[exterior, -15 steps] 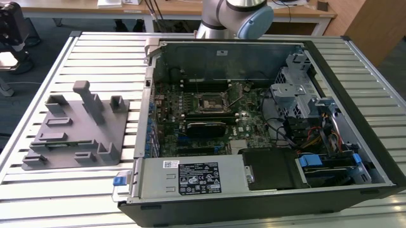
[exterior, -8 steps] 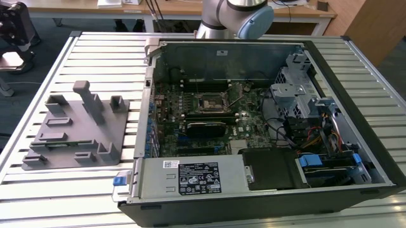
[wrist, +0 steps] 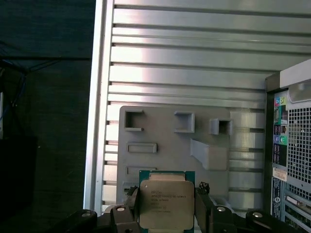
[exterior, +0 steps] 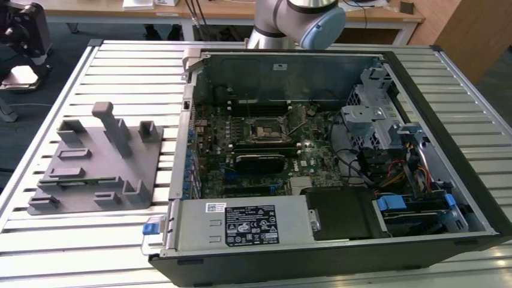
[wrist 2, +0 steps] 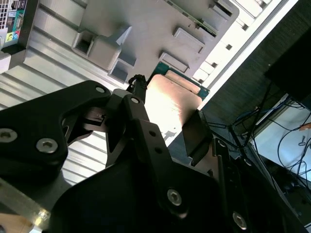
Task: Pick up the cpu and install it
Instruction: 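Pick up the cpu and move it towards the insertion slot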
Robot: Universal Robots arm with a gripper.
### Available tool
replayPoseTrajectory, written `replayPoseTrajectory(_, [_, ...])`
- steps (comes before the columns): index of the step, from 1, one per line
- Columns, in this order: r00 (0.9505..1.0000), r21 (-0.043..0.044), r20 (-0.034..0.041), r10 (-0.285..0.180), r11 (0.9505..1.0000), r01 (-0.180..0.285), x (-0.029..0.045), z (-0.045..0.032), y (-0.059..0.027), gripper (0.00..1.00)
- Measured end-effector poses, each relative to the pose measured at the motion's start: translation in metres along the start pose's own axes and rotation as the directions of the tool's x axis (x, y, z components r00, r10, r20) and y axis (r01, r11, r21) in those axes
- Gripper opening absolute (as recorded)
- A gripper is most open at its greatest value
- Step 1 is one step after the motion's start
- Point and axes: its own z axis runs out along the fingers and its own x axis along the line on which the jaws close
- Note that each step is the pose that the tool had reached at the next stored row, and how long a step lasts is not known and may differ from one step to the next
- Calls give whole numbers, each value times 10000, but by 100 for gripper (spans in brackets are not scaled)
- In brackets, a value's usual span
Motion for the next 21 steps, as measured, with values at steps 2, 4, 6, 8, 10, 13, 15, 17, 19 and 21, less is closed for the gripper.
replayPoseTrajectory(2, [10000, 0, 0, 0, 10000, 0, -26, 0, -1, 54])
replayPoseTrajectory(4, [10000, 0, 1, 0, 10000, 0, -53, 0, -2, 54])
replayPoseTrajectory(6, [10000, 0, 1, 0, 10000, 0, -72, 0, -3, 54])
replayPoseTrajectory(8, [10000, 0, 0, 0, 10000, 0, -95, 0, -3, 54])
replayPoseTrajectory(10, [10000, 0, 1, 0, 10000, 0, -125, 0, -4, 54])
replayPoseTrajectory(13, [10000, 0, 0, -1, 10000, 1, -193, -1, -7, 54])
replayPoseTrajectory(15, [10000, -1, 1, -1, 10000, 1, -242, -1, -9, 54])
replayPoseTrajectory(17, [10000, 0, 1, -1, 10000, 1, -275, -1, -10, 54])
replayPoseTrajectory(19, [10000, 0, 0, 0, 10000, 0, -294, -2, -10, 54])
replayPoseTrajectory(21, [10000, 0, 0, 0, 10000, 0, -324, -2, -11, 54])
